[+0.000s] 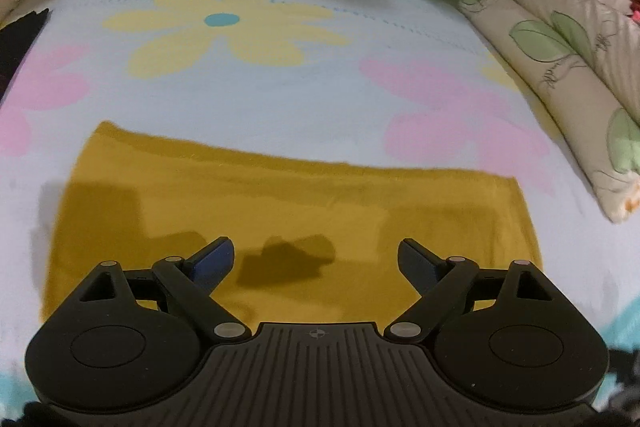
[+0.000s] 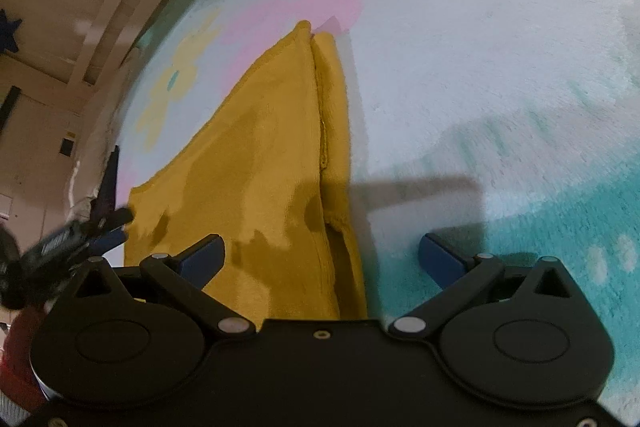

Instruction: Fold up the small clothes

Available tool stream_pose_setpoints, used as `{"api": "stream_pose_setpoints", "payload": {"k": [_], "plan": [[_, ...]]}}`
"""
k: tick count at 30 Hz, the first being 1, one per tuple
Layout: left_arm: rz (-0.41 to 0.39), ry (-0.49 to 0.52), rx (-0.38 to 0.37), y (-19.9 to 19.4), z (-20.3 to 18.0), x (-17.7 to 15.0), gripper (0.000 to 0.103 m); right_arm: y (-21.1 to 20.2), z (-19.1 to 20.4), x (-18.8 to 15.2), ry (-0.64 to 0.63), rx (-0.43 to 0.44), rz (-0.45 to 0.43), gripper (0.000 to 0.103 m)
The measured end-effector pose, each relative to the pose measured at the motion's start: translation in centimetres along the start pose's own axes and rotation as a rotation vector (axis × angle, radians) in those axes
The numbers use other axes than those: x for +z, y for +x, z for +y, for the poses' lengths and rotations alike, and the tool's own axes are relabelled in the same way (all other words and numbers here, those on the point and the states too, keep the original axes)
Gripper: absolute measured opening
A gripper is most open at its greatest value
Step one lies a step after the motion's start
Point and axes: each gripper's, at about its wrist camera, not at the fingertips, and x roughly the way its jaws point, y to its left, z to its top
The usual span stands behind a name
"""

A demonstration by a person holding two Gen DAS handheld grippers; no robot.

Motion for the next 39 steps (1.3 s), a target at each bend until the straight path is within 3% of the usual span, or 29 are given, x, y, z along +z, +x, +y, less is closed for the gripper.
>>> {"api": "stream_pose_setpoints", "payload": {"k": [7, 12, 15, 30, 39], "plan": [[0.022, 0.044, 0.107, 3.5, -2.4, 1.9, 0.090, -0.2, -0.9, 0.3, 0.028, 0.045, -0.003, 0.103], [0.089, 0.064, 0.175, 5.6, -2.6, 0.9, 0.091, -0.3, -1.2, 0.3, 0.031, 0.064, 0.000, 0.103], [0.062, 0.086, 0.184, 5.5, -2.7, -0.1, 0.092, -0.4, -1.4, 0.4, 0.039, 0.076, 0.001, 0.103], [0.085, 0.160, 0.162, 2.3, -2.6, -4.7, 0.092, -0.4, -1.1, 0.4, 0.032, 0.067, -0.006, 0.103], [0.097, 0.158, 0.124, 3.5, -2.1, -4.3, 0.100, -0.2, -1.6, 0.5, 0.074, 0.101, -0.054, 0.103]]}}
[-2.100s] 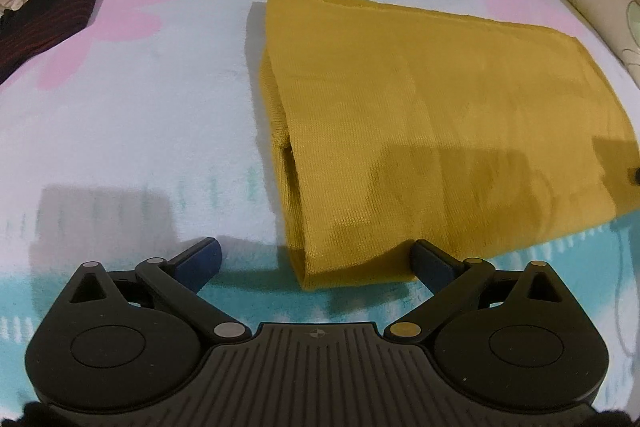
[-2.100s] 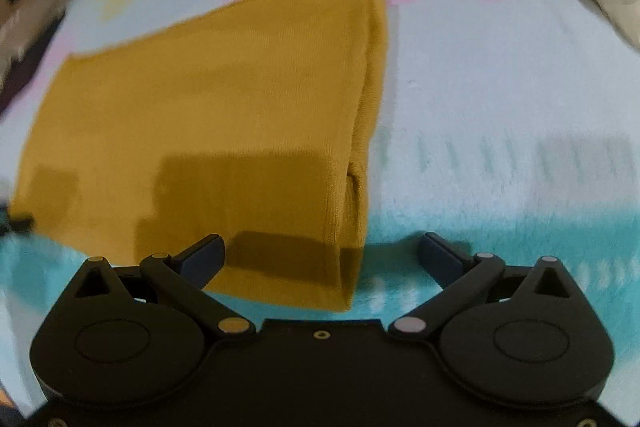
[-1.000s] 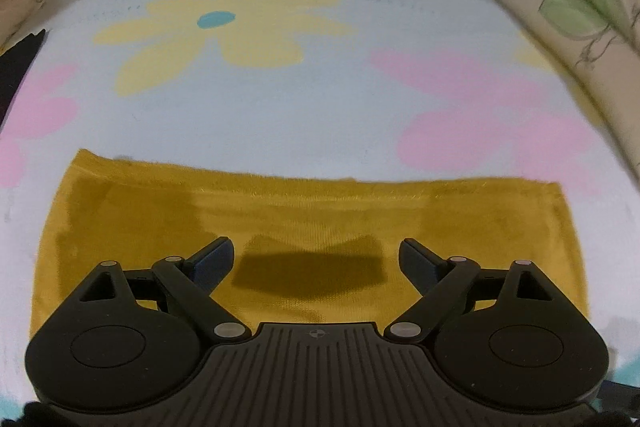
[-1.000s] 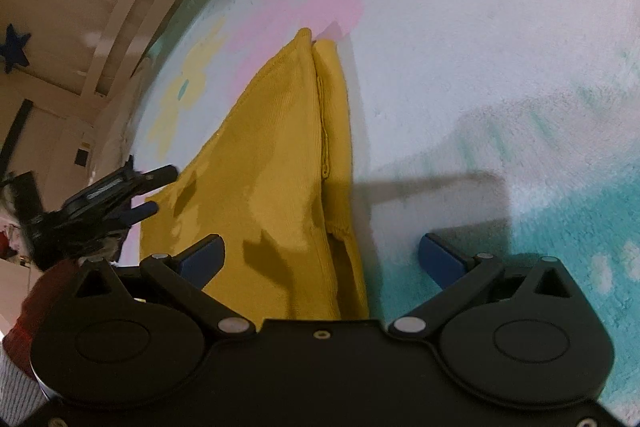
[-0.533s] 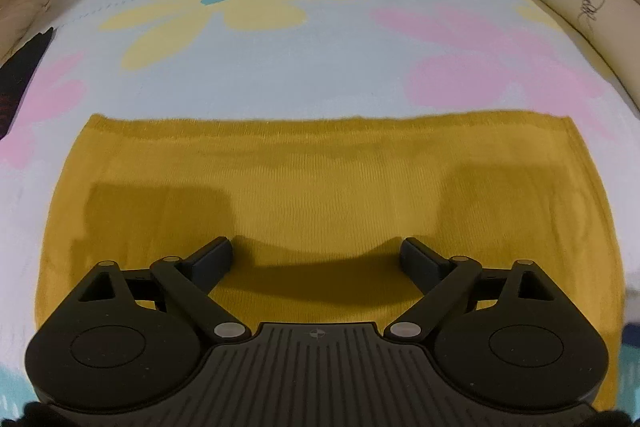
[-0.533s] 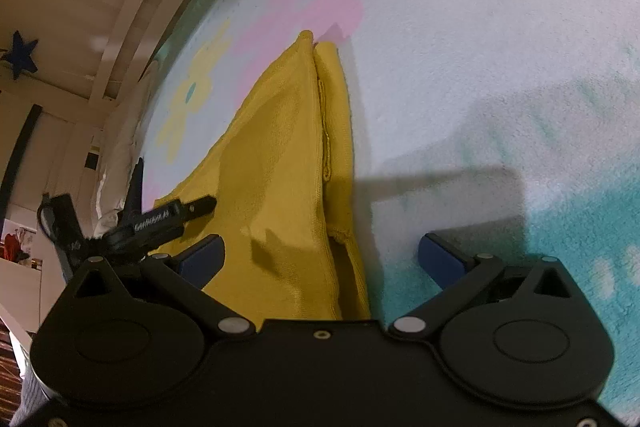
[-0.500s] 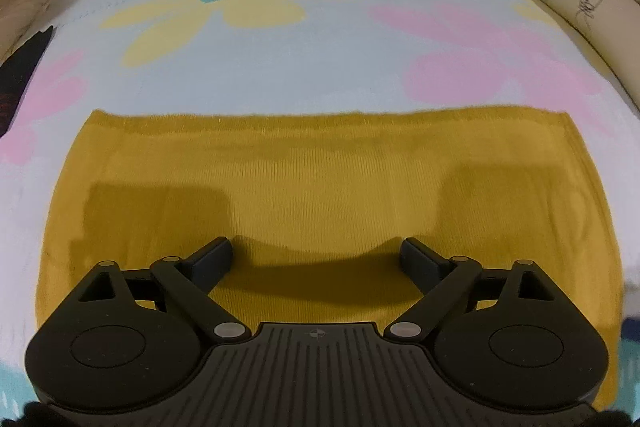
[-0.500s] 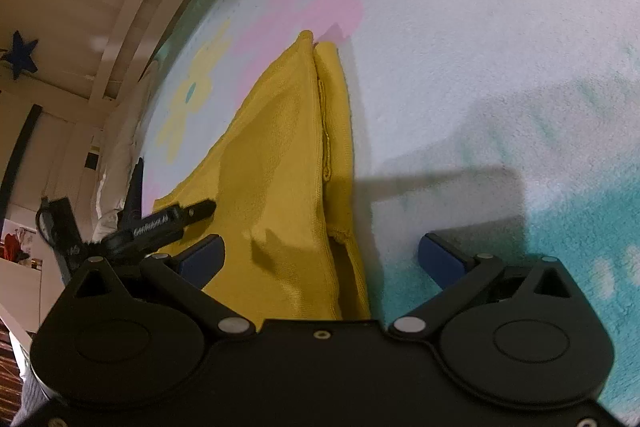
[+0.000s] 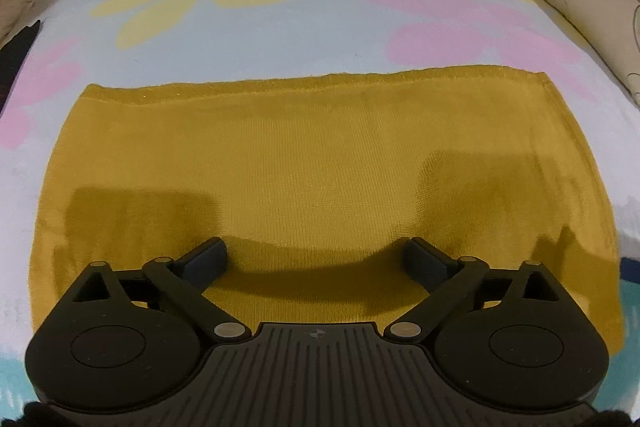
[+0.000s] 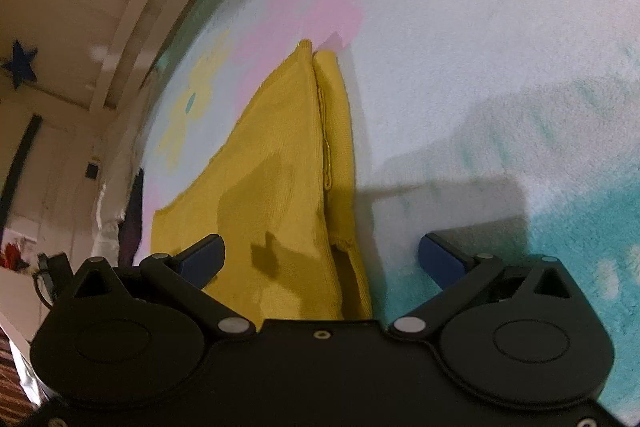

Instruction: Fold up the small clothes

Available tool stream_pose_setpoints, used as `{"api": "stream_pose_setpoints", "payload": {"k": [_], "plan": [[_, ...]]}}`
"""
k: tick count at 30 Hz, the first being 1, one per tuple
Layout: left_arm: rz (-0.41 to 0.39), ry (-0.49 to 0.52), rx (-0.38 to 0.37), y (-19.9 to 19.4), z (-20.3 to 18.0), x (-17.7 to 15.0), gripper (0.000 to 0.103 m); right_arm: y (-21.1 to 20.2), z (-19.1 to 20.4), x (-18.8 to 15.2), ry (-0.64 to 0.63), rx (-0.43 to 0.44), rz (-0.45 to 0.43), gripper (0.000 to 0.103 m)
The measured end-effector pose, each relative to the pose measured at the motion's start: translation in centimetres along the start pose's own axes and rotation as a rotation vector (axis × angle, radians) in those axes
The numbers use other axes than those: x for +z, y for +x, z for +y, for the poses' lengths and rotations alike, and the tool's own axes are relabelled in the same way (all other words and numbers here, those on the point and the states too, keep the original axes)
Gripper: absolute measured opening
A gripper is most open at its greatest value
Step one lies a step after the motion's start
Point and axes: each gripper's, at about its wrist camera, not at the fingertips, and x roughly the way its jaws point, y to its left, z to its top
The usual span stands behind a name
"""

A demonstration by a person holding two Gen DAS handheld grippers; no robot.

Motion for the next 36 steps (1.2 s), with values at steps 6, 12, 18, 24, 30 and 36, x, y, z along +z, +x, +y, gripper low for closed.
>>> {"api": "stream_pose_setpoints", "payload": {"k": [6, 12, 18, 24, 30, 36], "plan": [[0.015, 0.007, -0.014, 0.7, 0.1, 0.8, 0.102, 0.4, -1.0, 0.5, 0.100, 0.081, -0.078, 0.103], [0.006, 0.006, -0.005, 0.4, -0.2, 0.3, 0.102, 1.3, -0.7, 0.8, 0.121, 0.112, -0.123, 0.103], [-0.011, -0.005, 0.004, -0.1, -0.4, -0.6, 0.102, 3.2, 0.7, 1.2, 0.047, 0.153, -0.082, 0.103], [-0.008, 0.001, 0.011, -0.3, -0.5, -0.7, 0.103, 4.2, 2.0, 1.5, 0.008, 0.143, -0.068, 0.103], [0.005, -0.006, -0.004, -0.9, 0.1, 0.0, 0.094, 4.9, 2.7, 1.6, -0.029, 0.118, -0.034, 0.086], [-0.036, -0.020, 0.049, -2.4, 1.1, 0.2, 0.078, 5.5, 1.2, 1.4, 0.020, 0.083, -0.007, 0.031]]}}
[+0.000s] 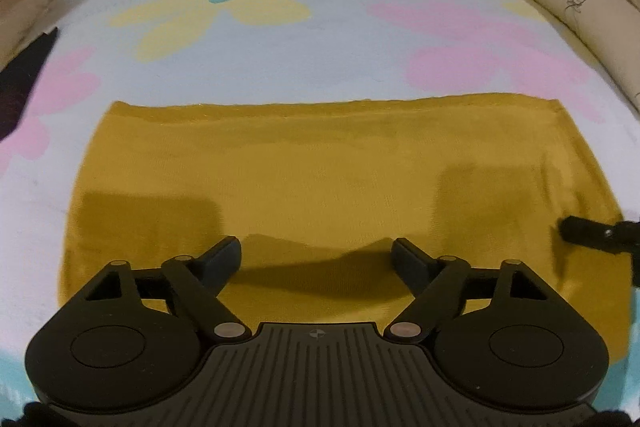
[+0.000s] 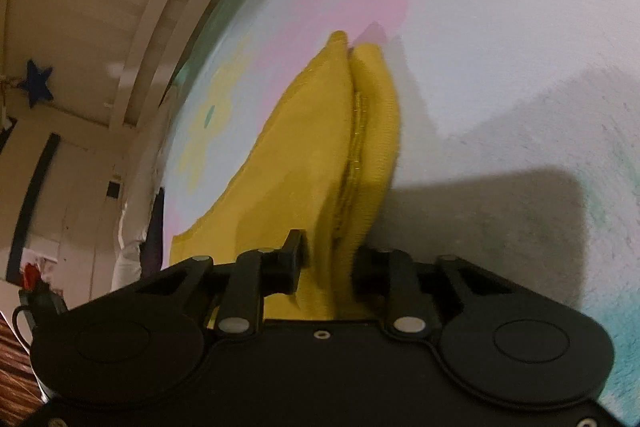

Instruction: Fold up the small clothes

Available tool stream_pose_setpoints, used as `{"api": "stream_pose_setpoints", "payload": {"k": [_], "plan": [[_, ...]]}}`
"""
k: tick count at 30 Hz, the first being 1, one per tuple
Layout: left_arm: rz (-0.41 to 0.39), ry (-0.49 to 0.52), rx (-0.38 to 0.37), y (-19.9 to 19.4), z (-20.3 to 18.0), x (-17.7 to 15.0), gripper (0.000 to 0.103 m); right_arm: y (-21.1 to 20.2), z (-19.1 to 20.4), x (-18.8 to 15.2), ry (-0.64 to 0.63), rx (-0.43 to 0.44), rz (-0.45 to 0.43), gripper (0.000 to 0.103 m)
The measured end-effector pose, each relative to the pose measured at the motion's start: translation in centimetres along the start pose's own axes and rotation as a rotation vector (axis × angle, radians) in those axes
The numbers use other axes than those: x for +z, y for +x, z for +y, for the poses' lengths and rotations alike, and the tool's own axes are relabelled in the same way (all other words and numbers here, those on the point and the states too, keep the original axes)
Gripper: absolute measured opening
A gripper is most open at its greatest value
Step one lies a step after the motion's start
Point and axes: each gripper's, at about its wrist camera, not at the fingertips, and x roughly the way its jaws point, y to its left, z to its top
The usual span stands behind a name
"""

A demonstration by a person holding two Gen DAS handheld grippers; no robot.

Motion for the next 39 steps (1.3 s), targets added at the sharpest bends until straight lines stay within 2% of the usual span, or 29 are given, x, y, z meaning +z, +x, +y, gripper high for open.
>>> {"api": "stream_pose_setpoints", "payload": {"k": [3, 5, 7, 8, 10, 16, 21, 26, 39], "plan": [[-0.013, -0.019, 0.018, 0.0, 0.2, -0.2, 0.076, -0.2, 0.5, 0.0, -0.042, -0.022, 0.004, 0.029], [0.018, 0.012, 0.011, 1.0, 0.0, -0.3, 0.076, -0.2, 0.8, -0.1, -0.054, -0.034, 0.002, 0.029], [0.009, 0.042, 0.010, 1.2, -0.3, -0.1, 0.076, -0.2, 1.2, -0.1, -0.072, -0.052, -0.001, 0.029], [0.019, 0.032, 0.002, 1.1, -0.1, 0.2, 0.076, -0.3, 1.5, -0.1, -0.078, -0.061, -0.002, 0.028], [0.028, -0.031, -0.014, 0.5, 1.0, 0.6, 0.065, -0.4, 2.1, -0.2, -0.091, -0.071, -0.010, 0.027], [0.016, -0.149, -0.055, -3.0, 5.3, 0.6, 0.064, -0.3, 4.7, -0.3, -0.121, -0.069, -0.033, 0.027], [0.005, -0.182, -0.030, -4.9, 8.8, -0.1, 0.064, 0.1, 6.9, -0.6, -0.139, -0.041, -0.042, 0.026], [0.015, -0.254, -0.011, -4.4, 12.7, -0.5, 0.064, 1.0, 8.6, -1.1, -0.135, 0.009, -0.044, 0.026], [0.001, -0.318, -0.005, -5.1, 19.3, -0.8, 0.064, 7.3, 14.4, -4.4, -0.119, 0.153, 0.021, 0.026]]}}
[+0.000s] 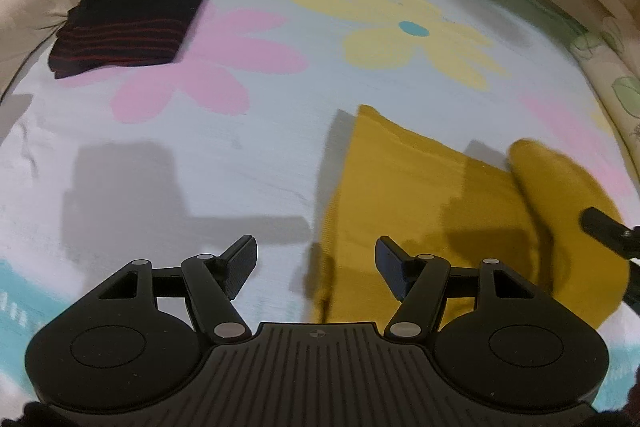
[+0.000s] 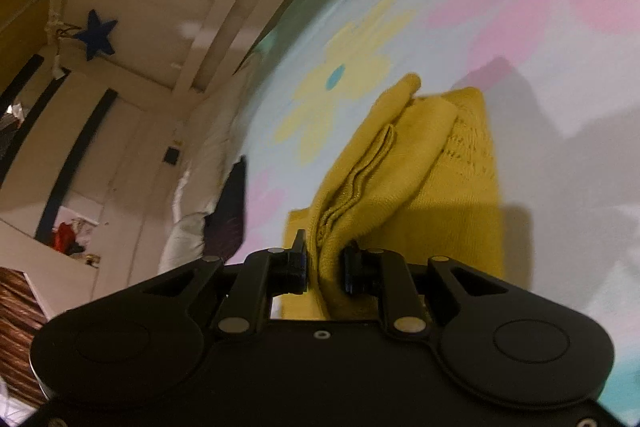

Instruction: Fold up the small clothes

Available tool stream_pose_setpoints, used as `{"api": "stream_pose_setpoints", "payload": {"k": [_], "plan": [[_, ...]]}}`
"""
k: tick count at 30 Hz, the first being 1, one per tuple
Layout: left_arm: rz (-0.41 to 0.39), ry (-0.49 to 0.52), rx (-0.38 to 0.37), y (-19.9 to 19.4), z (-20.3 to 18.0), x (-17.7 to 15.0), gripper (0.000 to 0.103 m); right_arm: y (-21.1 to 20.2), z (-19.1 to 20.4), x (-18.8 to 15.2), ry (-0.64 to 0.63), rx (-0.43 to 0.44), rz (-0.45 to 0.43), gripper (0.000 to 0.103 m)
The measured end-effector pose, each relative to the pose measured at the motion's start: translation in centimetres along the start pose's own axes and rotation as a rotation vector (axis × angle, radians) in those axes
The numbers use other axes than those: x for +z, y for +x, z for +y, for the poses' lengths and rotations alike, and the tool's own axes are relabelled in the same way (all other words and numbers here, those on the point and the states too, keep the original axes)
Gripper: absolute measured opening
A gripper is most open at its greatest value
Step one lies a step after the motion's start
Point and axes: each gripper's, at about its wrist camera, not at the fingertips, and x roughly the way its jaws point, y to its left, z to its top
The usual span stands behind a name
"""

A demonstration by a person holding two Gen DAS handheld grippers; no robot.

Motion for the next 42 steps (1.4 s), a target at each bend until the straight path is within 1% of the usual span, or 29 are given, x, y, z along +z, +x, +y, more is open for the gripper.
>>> {"api": "stream_pose_setpoints", "payload": {"k": [7, 13, 15, 17, 18, 19, 20, 21, 24, 27, 29, 31, 33, 35, 36, 37, 38, 40, 42], "plan": [[0.007, -0.031, 0.005, 0.2, 2.8, 0.1, 0.064, 3.7, 1.2, -1.9, 0.021, 0.033, 0.039, 0.026], [0.017, -0.071, 0.015, 0.6, 4.9, 0.4, 0.064, 5.8, 2.7, -3.4, -0.032, 0.026, 0.069, 0.026], [0.018, -0.091, 0.012, 0.7, 5.3, 0.5, 0.064, 6.4, 3.2, -3.9, -0.066, -0.002, 0.072, 0.027], [0.019, -0.101, 0.004, 0.7, 5.6, 0.4, 0.064, 6.9, 3.7, -4.4, -0.115, -0.036, 0.071, 0.037], [0.019, -0.101, -0.003, 0.8, 5.7, 0.4, 0.064, 7.1, 3.8, -4.6, -0.130, -0.039, 0.085, 0.043], [0.017, -0.100, -0.007, 0.8, 5.7, 0.3, 0.064, 7.3, 3.9, -4.7, -0.135, -0.022, 0.096, 0.056], [0.016, -0.098, -0.010, 0.8, 5.7, 0.3, 0.064, 7.2, 4.1, -4.8, -0.138, -0.001, 0.102, 0.065], [0.015, -0.095, -0.011, 0.8, 5.6, 0.3, 0.064, 6.8, 4.3, -4.7, -0.147, 0.017, 0.102, 0.067], [0.000, -0.093, -0.023, 0.6, 5.2, 0.4, 0.064, 5.2, 5.2, -4.0, -0.185, 0.059, 0.082, 0.068], [-0.017, -0.082, -0.036, 0.2, 4.7, 0.5, 0.064, 3.4, 5.4, -3.0, -0.180, 0.103, 0.053, 0.068], [-0.030, -0.070, -0.041, -0.1, 4.3, 0.5, 0.064, 1.9, 5.1, -2.2, -0.184, 0.091, 0.027, 0.068], [-0.036, -0.059, -0.045, -0.3, 3.8, 0.4, 0.064, 0.6, 4.8, -1.6, -0.233, 0.029, 0.004, 0.068], [-0.039, -0.045, -0.054, -0.4, 3.4, 0.4, 0.064, -0.6, 4.4, -1.4, -0.301, -0.060, -0.002, 0.068], [-0.037, -0.030, -0.067, -0.3, 2.8, 0.4, 0.064, -1.3, 3.9, -1.4, -0.393, -0.167, 0.029, 0.066], [-0.035, -0.023, -0.076, -0.3, 2.5, 0.4, 0.064, -1.5, 3.7, -1.7, -0.422, -0.196, 0.051, 0.065], [-0.033, -0.014, -0.086, -0.2, 2.1, 0.3, 0.064, -1.8, 3.2, -1.8, -0.435, -0.204, 0.077, 0.062], [-0.032, -0.006, -0.092, -0.2, 1.8, 0.3, 0.064, -2.2, 2.6, -2.0, -0.424, -0.179, 0.098, 0.060], [-0.035, 0.004, -0.098, -0.2, 1.2, 0.3, 0.064, -2.6, 1.9, -2.4, -0.379, -0.108, 0.103, 0.060], [-0.045, 0.007, -0.098, -0.4, 0.7, 0.4, 0.064, -2.5, 1.8, -3.2, -0.365, -0.063, 0.114, 0.060]]}}
